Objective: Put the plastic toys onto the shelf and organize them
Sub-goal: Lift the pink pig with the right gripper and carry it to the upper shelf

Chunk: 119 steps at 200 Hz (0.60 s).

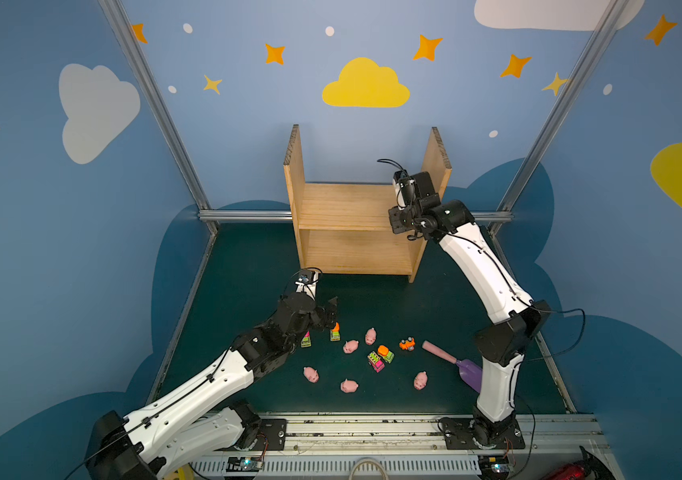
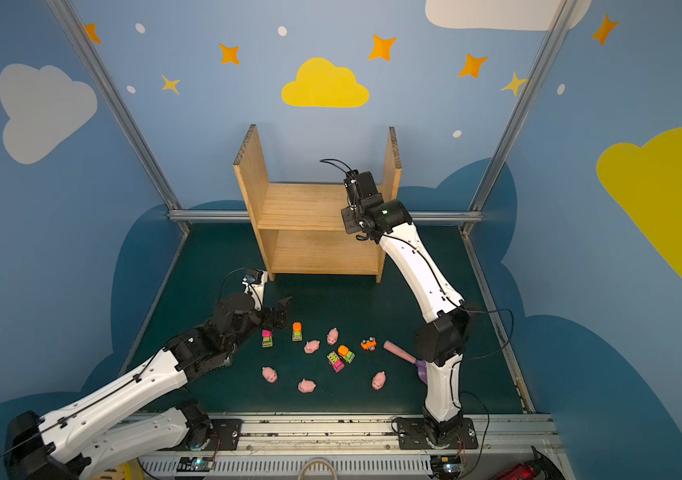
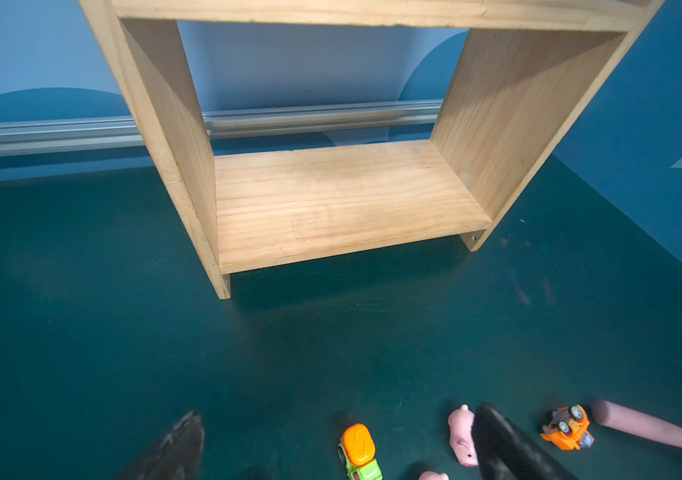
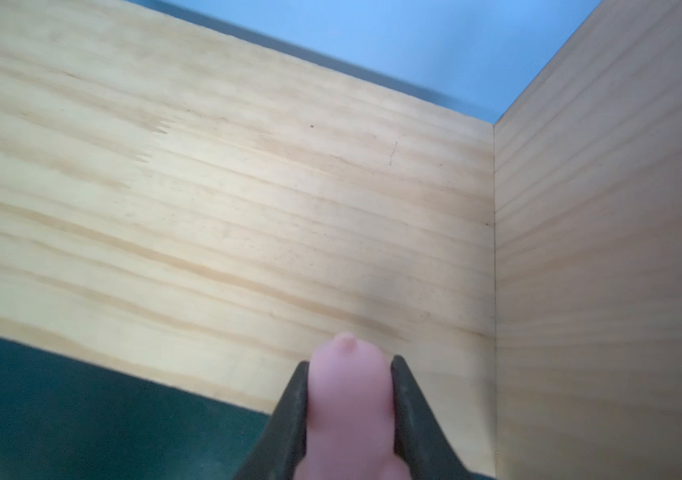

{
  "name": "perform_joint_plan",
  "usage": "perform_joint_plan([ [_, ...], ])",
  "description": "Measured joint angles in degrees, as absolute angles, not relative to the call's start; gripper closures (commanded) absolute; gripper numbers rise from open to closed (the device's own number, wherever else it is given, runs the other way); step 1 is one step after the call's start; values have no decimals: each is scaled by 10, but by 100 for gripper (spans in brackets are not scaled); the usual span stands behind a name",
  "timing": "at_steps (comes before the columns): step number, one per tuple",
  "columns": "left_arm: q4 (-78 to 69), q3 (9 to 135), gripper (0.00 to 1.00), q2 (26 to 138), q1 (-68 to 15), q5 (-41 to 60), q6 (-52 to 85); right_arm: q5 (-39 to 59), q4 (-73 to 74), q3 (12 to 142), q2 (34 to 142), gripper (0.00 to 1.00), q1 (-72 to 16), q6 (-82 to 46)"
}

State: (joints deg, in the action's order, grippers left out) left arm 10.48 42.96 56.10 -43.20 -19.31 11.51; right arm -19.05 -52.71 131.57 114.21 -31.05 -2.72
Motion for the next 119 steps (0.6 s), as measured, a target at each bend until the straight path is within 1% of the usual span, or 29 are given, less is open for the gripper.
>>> perform_joint_plan([
  [119, 104, 435, 0, 573, -432, -187, 107, -175, -543, 1328, 1164, 68, -271, -39],
])
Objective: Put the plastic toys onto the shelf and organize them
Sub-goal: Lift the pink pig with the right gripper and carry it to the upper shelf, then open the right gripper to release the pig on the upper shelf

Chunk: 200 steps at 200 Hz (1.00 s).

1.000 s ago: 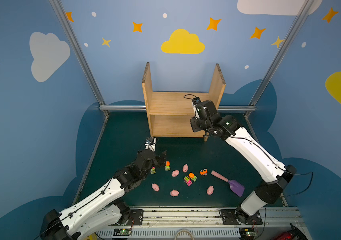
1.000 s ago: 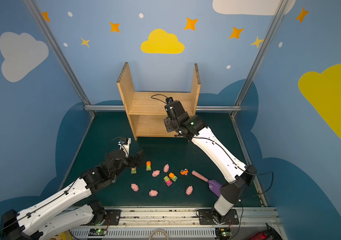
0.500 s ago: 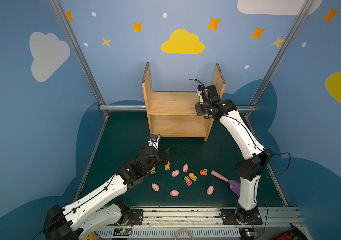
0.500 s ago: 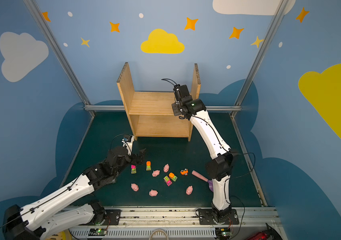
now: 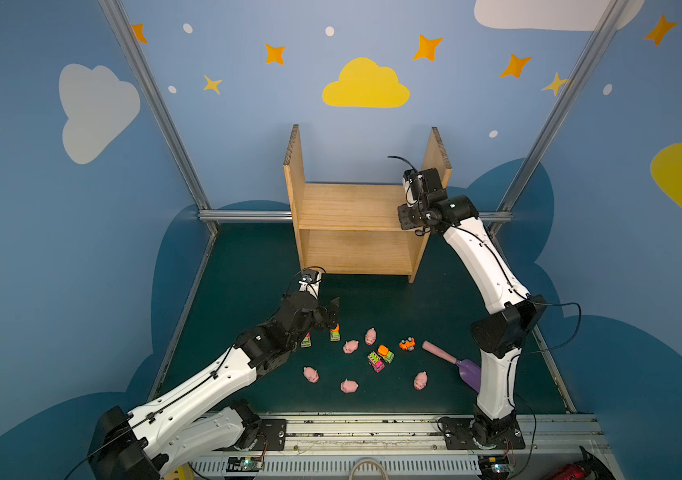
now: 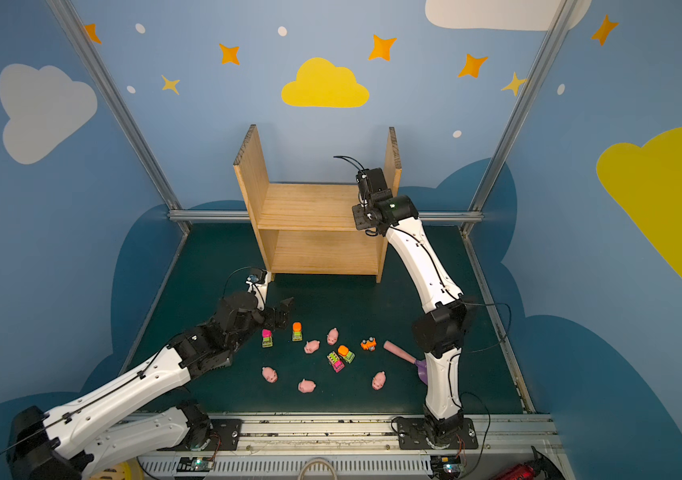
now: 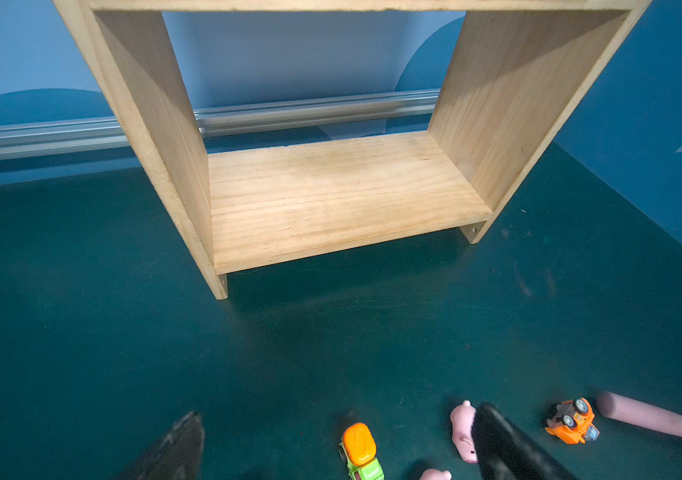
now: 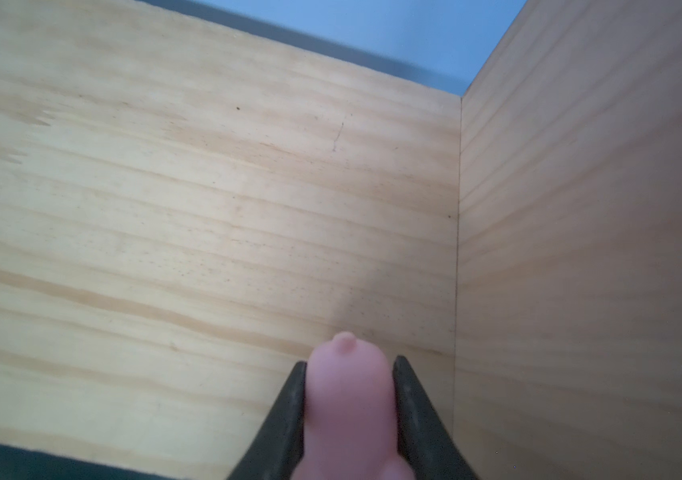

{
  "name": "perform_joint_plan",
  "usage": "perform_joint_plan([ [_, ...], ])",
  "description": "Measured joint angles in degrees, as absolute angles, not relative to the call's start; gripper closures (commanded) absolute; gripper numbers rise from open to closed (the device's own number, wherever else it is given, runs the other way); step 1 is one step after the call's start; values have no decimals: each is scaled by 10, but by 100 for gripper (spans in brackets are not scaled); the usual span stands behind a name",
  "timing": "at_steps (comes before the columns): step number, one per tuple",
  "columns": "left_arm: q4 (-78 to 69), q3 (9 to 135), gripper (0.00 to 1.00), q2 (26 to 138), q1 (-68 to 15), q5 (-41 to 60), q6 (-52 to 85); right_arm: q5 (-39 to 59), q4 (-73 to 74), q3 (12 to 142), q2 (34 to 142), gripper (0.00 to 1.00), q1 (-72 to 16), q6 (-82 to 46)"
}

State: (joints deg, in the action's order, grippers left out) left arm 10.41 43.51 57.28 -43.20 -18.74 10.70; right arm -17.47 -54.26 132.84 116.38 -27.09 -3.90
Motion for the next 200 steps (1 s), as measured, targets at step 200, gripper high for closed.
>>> perform_joint_plan([
  [200, 135, 435, 0, 513, -438, -190, 118, -122, -524, 1327, 1131, 30, -269, -71],
])
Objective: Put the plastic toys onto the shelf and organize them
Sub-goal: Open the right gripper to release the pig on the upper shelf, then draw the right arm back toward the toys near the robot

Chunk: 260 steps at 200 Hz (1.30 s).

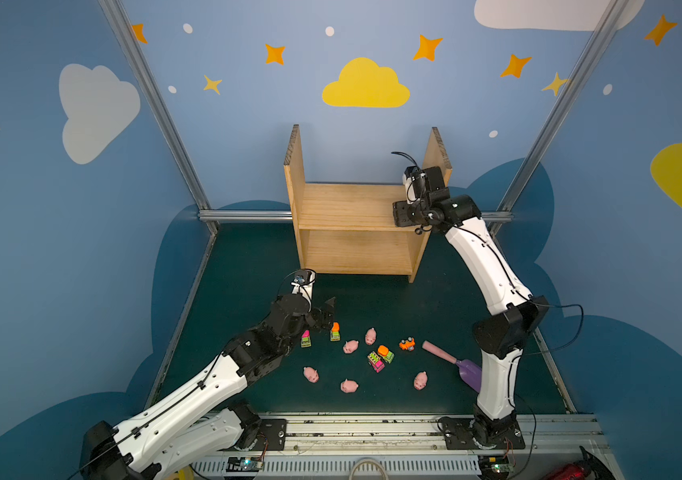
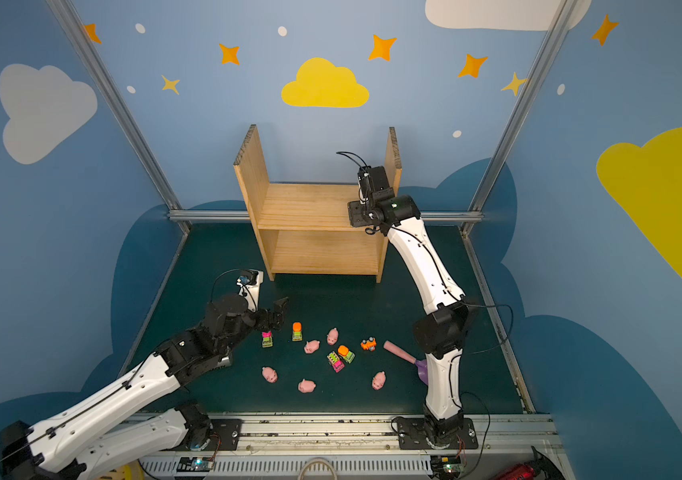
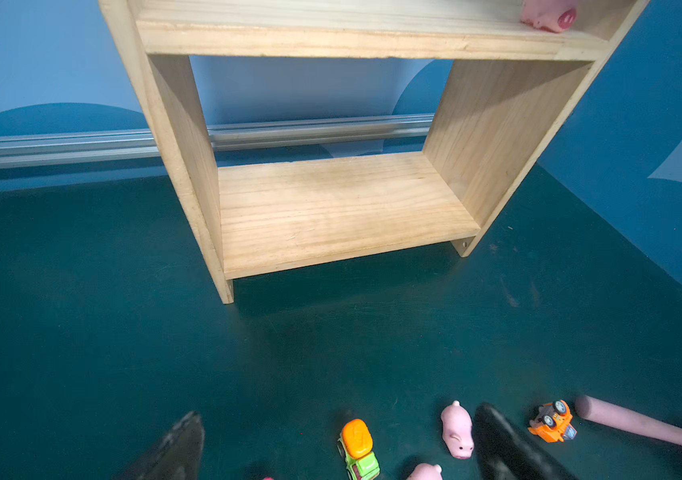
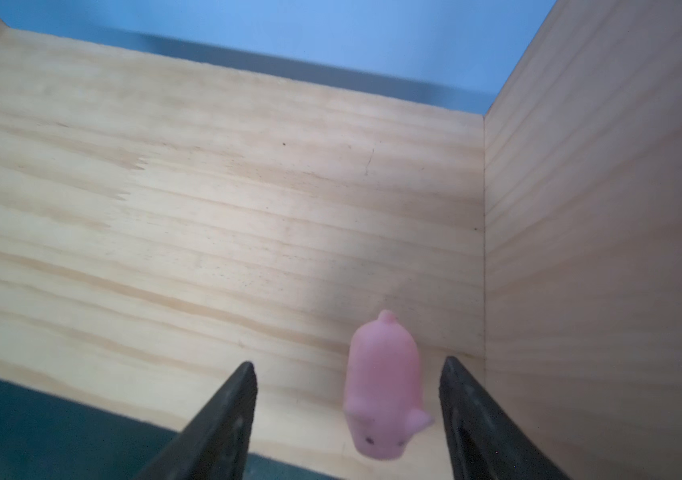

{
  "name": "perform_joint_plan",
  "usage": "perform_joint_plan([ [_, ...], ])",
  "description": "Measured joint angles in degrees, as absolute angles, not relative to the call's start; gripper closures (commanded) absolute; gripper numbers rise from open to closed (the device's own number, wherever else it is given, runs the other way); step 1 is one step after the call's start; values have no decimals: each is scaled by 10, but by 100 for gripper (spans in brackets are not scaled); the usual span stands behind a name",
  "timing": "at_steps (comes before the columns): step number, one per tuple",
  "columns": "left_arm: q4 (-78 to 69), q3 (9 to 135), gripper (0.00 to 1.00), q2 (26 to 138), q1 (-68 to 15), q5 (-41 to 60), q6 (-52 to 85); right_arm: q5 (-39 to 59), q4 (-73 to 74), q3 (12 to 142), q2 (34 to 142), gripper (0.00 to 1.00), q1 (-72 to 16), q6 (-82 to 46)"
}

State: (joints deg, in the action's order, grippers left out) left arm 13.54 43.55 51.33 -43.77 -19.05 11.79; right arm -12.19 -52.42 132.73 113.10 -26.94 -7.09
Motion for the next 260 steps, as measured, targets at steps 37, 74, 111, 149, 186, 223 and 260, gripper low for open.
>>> perform_joint_plan([
  [37, 155, 444, 0, 491, -451, -199, 130, -119, -509, 1268, 1039, 29, -272, -79],
  [74, 181, 444, 0, 464, -463, -203, 156, -123, -469, 1105, 902, 29, -296, -108],
  [111, 199, 435, 0, 440, -489, -201, 190, -140, -451, 913, 776, 29, -357, -158],
  [149, 204, 393, 0, 443, -550, -205, 232, -155, -448, 693, 651, 30, -422, -241],
  [186, 204, 354, 0, 458, -616, -230, 265, -197, -469, 516, 538, 30, -504, -345],
  [223, 203, 319, 0, 460, -647, -254, 290, -268, -471, 378, 453, 31, -637, -477],
  [260, 208, 308, 0, 455, -656, -267, 310, -350, -471, 302, 465, 32, -761, -614],
])
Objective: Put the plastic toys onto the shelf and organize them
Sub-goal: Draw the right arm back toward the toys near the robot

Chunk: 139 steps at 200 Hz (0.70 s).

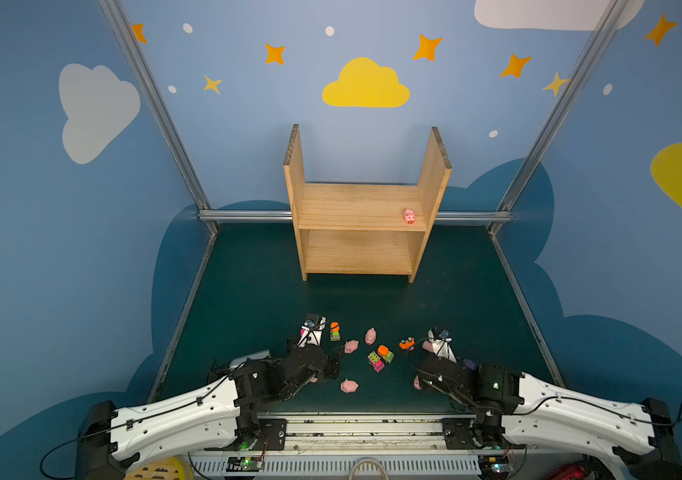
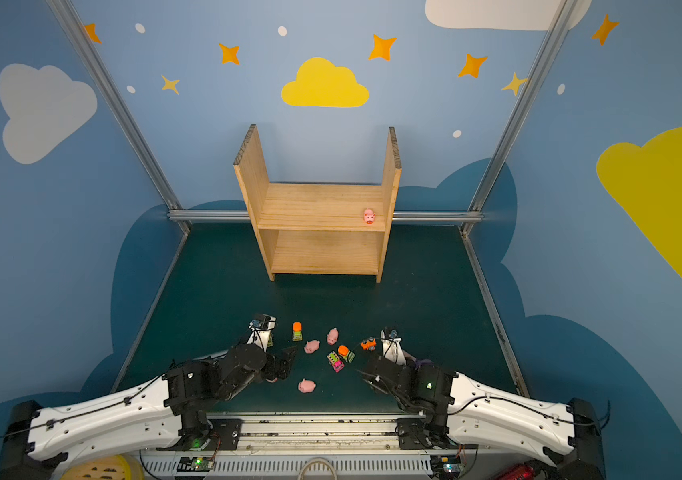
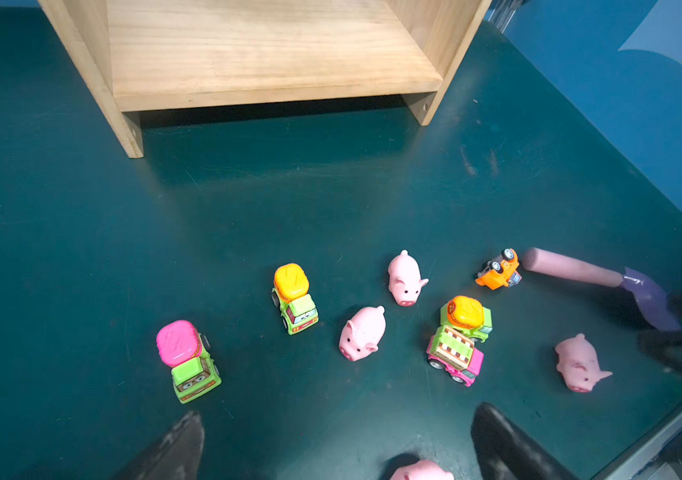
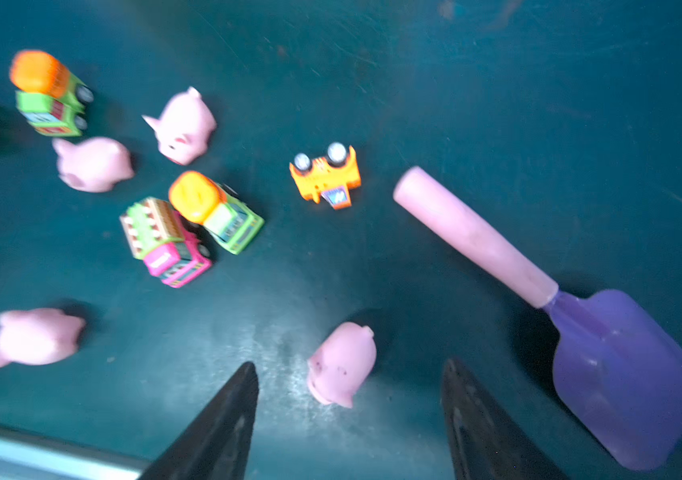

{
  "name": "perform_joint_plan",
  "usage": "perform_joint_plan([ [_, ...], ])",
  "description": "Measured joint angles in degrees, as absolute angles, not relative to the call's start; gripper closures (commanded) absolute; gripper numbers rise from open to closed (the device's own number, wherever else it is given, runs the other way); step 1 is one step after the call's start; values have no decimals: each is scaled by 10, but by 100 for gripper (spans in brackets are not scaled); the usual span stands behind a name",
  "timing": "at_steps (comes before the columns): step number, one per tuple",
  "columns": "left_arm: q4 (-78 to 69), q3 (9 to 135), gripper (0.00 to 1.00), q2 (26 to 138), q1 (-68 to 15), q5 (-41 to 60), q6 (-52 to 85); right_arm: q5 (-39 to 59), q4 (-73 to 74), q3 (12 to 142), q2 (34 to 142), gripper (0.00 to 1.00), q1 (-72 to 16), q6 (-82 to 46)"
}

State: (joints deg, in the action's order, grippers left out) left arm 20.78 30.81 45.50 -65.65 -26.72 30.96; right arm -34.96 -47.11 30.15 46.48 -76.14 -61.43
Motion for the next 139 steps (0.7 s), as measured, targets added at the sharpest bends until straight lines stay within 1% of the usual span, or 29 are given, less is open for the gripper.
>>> perform_joint_plan([
  [40, 214, 289, 0, 413, -676, -289, 341, -408, -456, 289, 548, 36, -832, -738],
  [68, 225, 273, 0, 384, -682, -298, 359, -430, -446, 289, 616, 37, -865, -817],
  [124, 259, 271, 0, 348, -684, -317, 378, -445, -413, 289, 712, 38, -889, -909],
  [139, 265, 271, 0, 341, -684, -321, 378, -449, -412, 290, 726, 39, -889, -923],
])
